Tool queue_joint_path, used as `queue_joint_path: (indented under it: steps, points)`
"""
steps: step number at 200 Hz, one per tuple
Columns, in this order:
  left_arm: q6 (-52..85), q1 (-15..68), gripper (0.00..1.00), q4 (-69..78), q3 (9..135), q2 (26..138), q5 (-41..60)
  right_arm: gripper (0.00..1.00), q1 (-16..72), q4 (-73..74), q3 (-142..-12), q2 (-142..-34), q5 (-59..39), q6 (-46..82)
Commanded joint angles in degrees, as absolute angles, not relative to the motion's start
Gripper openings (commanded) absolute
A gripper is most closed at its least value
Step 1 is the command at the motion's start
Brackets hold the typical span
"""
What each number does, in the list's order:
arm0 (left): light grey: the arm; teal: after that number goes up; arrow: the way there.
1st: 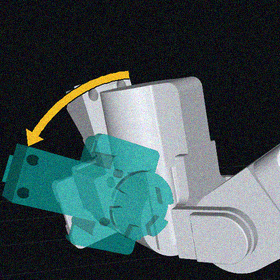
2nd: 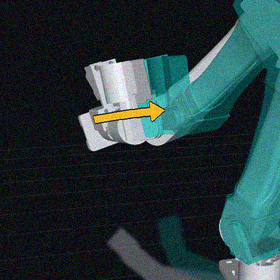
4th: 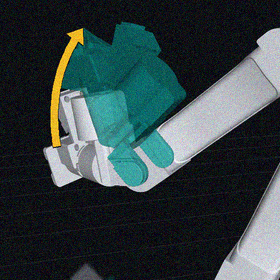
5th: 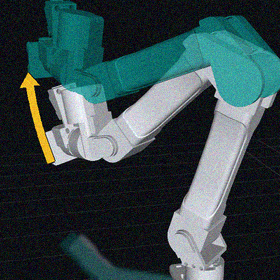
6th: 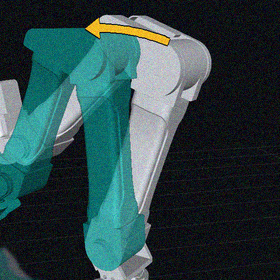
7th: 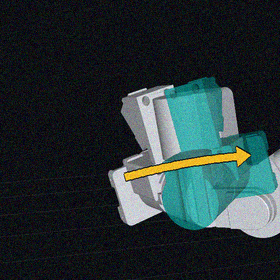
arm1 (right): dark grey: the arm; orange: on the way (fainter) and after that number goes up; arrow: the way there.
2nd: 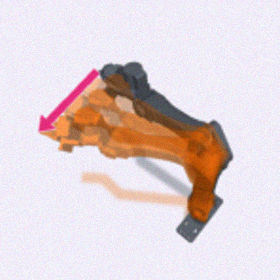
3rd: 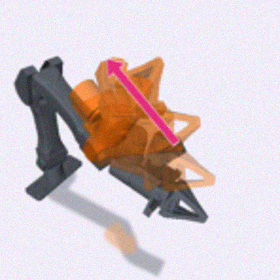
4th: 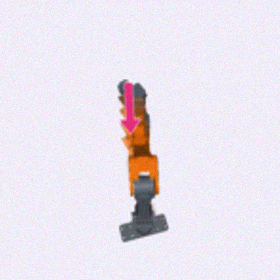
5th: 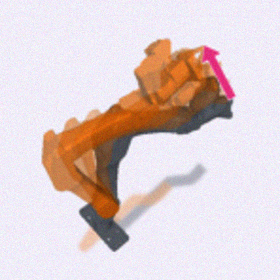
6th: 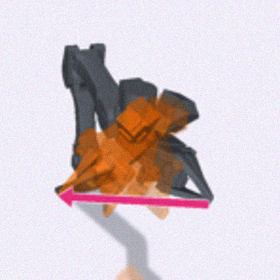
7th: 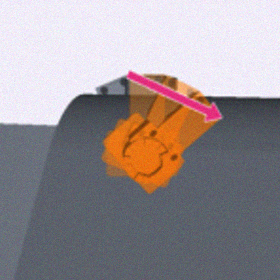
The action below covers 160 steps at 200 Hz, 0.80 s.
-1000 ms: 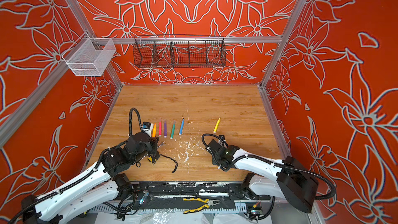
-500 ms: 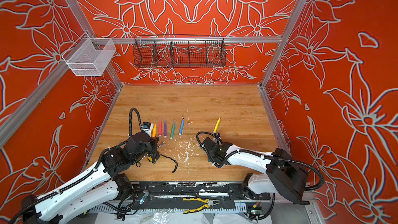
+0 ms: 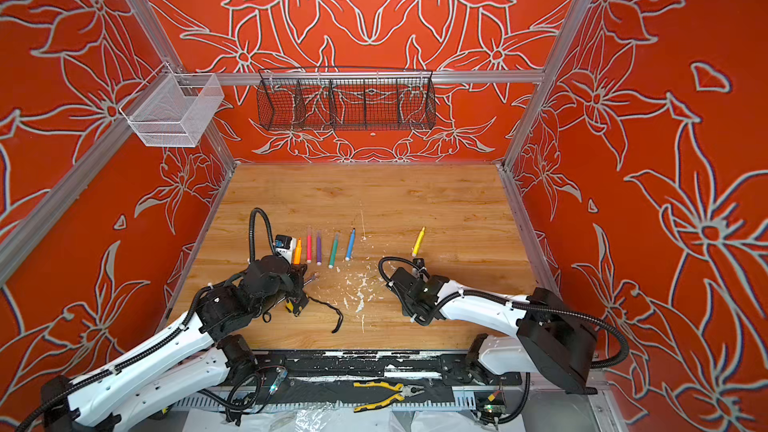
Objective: Insert the pens into the pen caps
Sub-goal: 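Lift the cap and bring it over the orange highlighter tip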
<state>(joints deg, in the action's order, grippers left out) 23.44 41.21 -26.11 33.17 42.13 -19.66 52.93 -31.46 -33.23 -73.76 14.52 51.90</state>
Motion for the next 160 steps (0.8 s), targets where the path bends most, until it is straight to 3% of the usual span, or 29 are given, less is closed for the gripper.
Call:
queue_joint_path:
  steps: [1, 24, 92, 160]
  points:
    - [24.15, 41.13, 0.0, -26.19, 32.73, 42.19, -19.99, 0.32, 53.53, -34.76, -33.51, -73.75, 13.75, 53.2]
    - [24.11, 41.13, 0.0, -26.19, 32.71, 42.2, -19.87, 0.32, 53.54, -34.45, -33.63, -74.78, 14.23, 53.26]
    - [23.14, 41.13, 0.0, -25.32, 32.53, 41.28, -18.43, 0.17, 53.61, -33.4, -33.35, -74.68, 14.48, 53.96]
    - [17.74, 41.25, 0.0, -15.48, 35.29, 41.16, -1.41, 0.14, 53.04, -33.41, -37.78, -56.33, 22.79, 53.48]
